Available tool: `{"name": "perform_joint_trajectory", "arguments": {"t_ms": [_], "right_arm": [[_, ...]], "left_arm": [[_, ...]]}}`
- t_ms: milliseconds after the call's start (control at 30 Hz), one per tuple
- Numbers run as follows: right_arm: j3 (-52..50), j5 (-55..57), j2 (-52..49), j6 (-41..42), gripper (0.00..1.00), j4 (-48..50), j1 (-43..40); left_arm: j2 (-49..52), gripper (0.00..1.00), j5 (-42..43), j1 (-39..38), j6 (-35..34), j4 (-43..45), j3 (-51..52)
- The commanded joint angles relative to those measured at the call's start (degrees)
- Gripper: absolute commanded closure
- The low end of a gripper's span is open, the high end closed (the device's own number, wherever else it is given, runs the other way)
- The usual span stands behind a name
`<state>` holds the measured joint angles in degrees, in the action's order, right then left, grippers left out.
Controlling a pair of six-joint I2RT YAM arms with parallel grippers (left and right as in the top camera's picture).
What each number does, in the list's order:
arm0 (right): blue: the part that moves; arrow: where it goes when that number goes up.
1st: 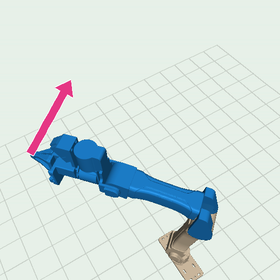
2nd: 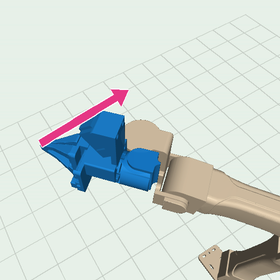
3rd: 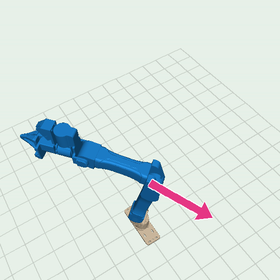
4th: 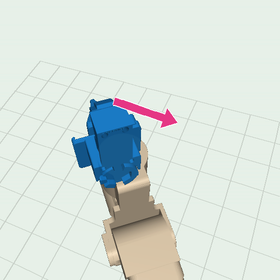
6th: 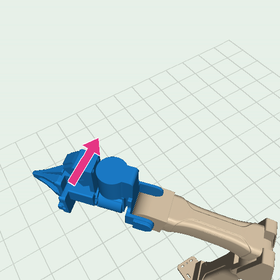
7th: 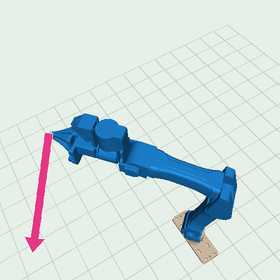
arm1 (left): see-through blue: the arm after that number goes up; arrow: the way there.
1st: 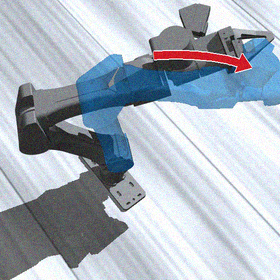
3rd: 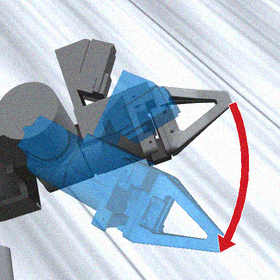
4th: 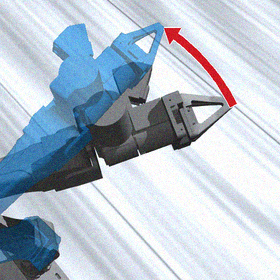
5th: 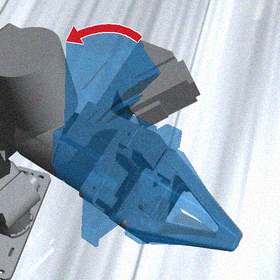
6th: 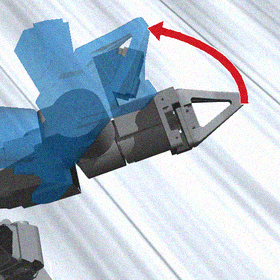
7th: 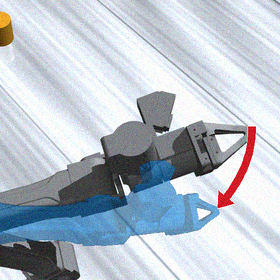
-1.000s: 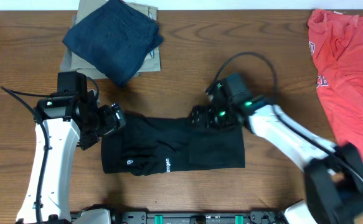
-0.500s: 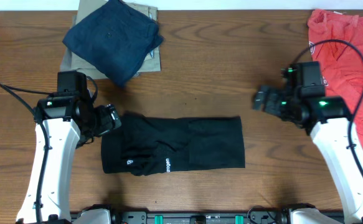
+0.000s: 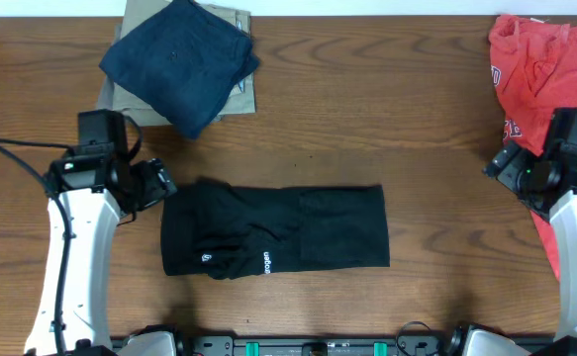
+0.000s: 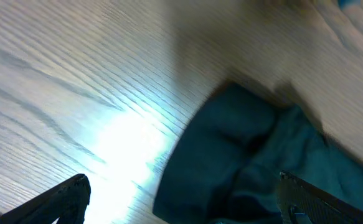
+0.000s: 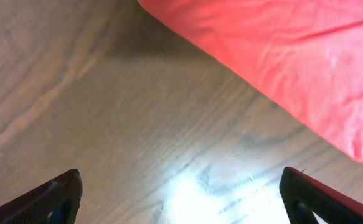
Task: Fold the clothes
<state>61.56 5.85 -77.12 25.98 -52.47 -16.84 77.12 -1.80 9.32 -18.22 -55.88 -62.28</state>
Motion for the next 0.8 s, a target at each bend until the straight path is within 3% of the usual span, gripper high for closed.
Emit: {"name": "perform_joint_trajectory", "arguments": {"t_ms": [0,200,767], "right_arm": [[0.26,-1.40,0.50,-0.31,0.01,-0.13,-0.35],[0.26,-1.38,0.50,-0.33,0.01,-0.07,-0.35],[0.26,-1.38,0.50,-0.33,0.01,-0.07,-0.35]], "left_arm": [[0.07,0.05,-1.05,2.27,-0.96,0.11,0.24],[1.88,0.05,5.79,4.81,-0.37,0.76,0.24],[20.65,0.05,26.95,12.31,13.97,1.29,0.24]]}}
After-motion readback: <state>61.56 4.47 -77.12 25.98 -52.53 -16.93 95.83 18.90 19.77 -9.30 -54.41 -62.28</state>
